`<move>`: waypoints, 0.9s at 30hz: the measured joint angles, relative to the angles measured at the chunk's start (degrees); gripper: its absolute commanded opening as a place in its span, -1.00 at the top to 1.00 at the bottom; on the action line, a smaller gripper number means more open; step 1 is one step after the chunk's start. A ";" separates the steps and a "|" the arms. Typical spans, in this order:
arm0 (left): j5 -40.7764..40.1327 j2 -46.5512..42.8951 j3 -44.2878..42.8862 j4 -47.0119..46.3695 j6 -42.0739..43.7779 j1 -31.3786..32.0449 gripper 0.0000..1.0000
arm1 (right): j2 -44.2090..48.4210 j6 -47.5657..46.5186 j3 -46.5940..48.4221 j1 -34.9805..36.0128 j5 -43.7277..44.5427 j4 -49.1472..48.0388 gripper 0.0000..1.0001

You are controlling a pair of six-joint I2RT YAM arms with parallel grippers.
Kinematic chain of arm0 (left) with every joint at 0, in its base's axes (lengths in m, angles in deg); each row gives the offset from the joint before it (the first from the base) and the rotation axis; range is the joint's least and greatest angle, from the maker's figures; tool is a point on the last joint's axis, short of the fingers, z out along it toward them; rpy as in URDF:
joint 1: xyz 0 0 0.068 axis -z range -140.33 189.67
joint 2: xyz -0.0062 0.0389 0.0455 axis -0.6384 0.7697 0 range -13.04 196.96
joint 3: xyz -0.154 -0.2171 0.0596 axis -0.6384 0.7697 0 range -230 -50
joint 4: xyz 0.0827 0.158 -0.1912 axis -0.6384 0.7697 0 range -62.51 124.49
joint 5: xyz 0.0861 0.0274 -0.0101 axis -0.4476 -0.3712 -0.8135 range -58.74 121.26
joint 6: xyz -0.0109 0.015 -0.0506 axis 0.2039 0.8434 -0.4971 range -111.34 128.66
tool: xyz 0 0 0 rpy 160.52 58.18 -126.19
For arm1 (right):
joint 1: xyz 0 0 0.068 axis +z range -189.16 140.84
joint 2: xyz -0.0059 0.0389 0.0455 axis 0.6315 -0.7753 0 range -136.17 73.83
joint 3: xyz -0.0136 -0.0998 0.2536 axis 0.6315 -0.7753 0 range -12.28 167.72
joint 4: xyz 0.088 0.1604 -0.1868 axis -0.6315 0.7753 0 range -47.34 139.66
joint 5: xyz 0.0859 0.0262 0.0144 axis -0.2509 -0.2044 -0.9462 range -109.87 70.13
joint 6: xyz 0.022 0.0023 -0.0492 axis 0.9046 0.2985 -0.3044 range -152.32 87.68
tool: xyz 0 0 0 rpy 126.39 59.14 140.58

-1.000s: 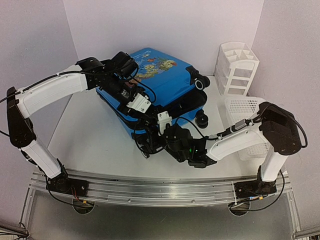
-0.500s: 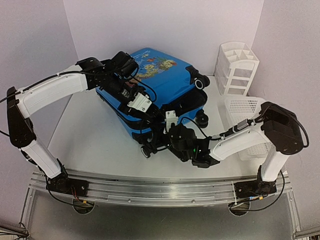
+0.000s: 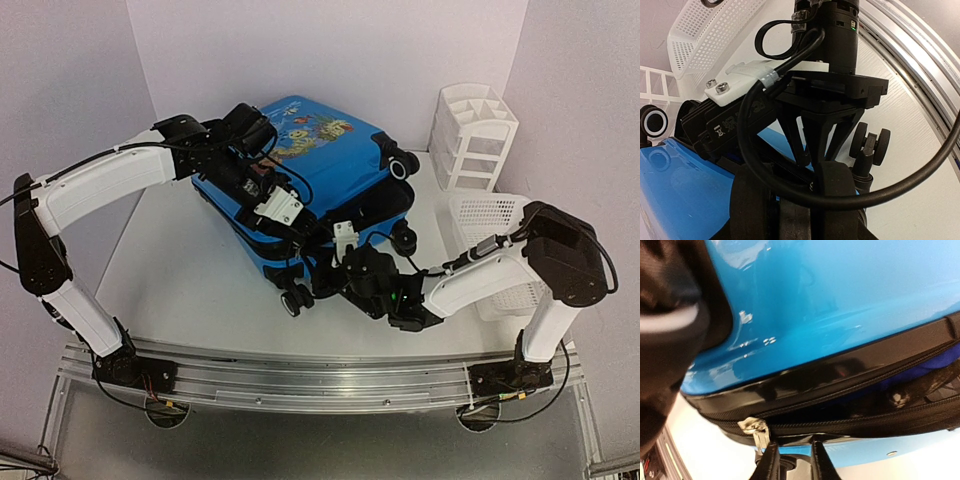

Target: Open, take out, and arrange the luggage

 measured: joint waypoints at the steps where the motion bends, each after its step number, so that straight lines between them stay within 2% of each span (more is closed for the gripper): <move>1: 0.00 0.00 0.00 0.02 0.06 -0.01 1.00 | 0.01 -0.34 -0.05 -0.03 -0.65 -0.01 0.57; 4: 0.00 0.00 0.00 0.13 0.19 -0.01 1.00 | 0.18 -1.42 -0.39 -0.26 -2.95 0.05 0.52; 15: 0.07 -0.02 0.00 0.48 0.30 -0.09 1.00 | -0.35 -1.62 0.77 -1.88 -10.19 1.82 0.51; 21: 0.02 -0.23 0.00 1.83 1.14 -0.53 1.00 | -1.61 0.57 2.58 -1.60 -10.45 2.18 0.66; 27: 0.07 -0.24 0.00 1.32 1.13 -0.54 1.00 | -1.68 2.99 2.89 -1.63 -10.80 2.17 0.99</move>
